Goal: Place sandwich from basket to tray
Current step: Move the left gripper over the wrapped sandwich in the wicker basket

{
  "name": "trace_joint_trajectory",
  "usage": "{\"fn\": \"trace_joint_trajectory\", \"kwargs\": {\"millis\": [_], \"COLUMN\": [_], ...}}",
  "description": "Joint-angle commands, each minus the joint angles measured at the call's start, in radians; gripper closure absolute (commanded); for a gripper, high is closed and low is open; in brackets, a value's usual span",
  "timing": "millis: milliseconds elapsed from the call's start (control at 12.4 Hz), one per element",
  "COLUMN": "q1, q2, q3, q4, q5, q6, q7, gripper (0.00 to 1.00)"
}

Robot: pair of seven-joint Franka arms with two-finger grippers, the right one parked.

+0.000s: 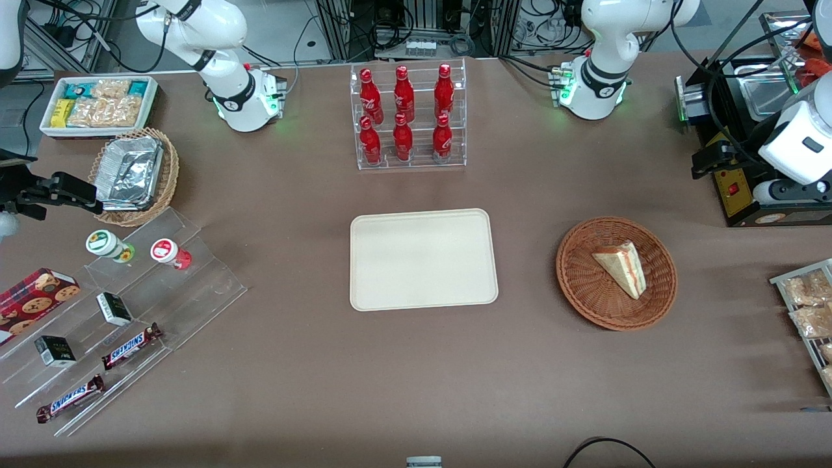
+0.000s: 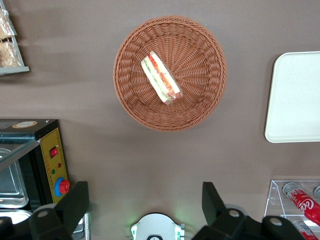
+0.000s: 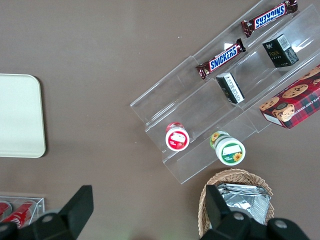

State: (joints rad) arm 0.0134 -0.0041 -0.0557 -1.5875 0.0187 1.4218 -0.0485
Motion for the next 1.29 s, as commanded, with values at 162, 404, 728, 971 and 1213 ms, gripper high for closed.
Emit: {"fn": "trace_joint_trajectory", "kwargs": {"millis": [162,404,728,971,1213], "q1": [-0.006,-0.012,-0.021,-0.019,-0.019], "q2": [0.007,0.048,0.067,0.145,0.211], "q3": [0.005,0.004,0.004,0.005,0.007], "q4": [-0.008,-0.038,-0.17,-0.184,-0.187], "q5": [0.006,0.006,0.007,0.009,0.01], "q6": [0.022,0.041,0.199,0.264,0.325], "q7": [0.025,0.024,0.0,-0.048,-0.051], "gripper": [0.0,0.0,0.0,0.0,0.0]}}
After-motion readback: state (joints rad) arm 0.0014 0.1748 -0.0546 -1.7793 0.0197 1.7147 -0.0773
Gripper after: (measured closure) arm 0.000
